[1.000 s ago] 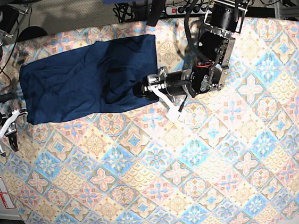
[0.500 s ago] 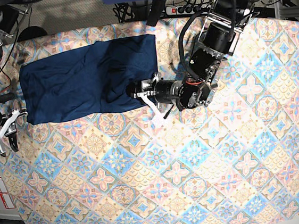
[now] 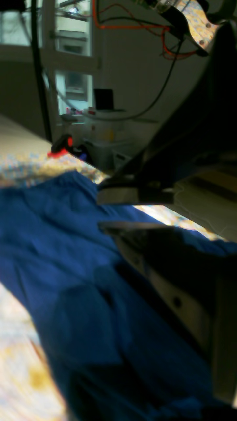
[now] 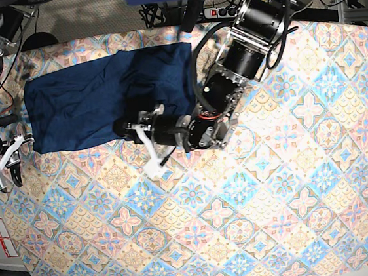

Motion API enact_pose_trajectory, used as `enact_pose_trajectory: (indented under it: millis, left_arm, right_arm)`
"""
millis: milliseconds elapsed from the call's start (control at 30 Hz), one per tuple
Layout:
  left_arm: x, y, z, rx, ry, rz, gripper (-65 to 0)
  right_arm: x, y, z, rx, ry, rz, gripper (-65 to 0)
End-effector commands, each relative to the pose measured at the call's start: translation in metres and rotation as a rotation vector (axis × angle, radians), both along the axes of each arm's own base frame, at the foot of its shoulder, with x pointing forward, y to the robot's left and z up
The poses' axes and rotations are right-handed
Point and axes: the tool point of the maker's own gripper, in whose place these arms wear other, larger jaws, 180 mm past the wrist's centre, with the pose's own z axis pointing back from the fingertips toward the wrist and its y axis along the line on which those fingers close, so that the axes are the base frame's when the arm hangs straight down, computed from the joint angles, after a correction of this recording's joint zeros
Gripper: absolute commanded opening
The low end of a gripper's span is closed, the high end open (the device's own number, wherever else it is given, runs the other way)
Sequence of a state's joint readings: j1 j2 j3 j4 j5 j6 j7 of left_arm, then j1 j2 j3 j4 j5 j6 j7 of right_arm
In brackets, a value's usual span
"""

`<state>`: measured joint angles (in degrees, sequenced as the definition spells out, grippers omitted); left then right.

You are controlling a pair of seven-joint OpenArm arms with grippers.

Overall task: Fold the T-shirt properly
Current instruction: 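Reach the left gripper back over the shirt side and tuck it inward, then grasp the shirt's side edge with the left gripper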

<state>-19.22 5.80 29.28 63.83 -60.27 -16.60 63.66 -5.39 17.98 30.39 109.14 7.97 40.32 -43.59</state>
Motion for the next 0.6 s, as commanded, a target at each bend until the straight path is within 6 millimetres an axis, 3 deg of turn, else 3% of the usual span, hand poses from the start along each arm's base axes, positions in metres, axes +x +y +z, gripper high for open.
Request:
enact_pose_trajectory:
  millis: [0,133,167,233,300,400,567]
  left_arm:
    - [0.009,-0.010,0.018,-0.024,-0.062,-0.012,-57.0]
    - [0.014,-0.008,0.023,-0.006,-0.107,-0.009,-53.8]
    - [0.016,0.000,0.024,0.003,-0.126,-0.005,-52.6]
    - [0.019,0.022,0.026,0.017,-0.162,0.010,-49.9]
    - [0.008,0.044,0.022,0.001,-0.142,0.031,-45.3]
    - [0.001,0.094,0.009,0.012,-0.107,0.121,-39.3]
    - [-0.021,0.147,0.001,0.024,-0.075,0.227,-37.4]
  right_arm:
    - [0.005,-0.002,0.018,-0.016,-0.055,0.009,-43.2]
    - [0.005,-0.002,0.018,-0.016,-0.055,0.009,-43.2]
    - [0.005,-0.002,0.018,-0.016,-0.055,0.009,-43.2]
    - [0.005,-0.002,0.018,-0.017,-0.054,0.010,-43.2]
    - [0.000,-0.002,0.012,-0.017,-0.036,0.010,-43.2]
    - [-0.002,-0.001,0.009,-0.017,-0.028,0.011,-43.2]
    - [-0.003,-0.001,0.008,-0.016,-0.025,0.012,-43.2]
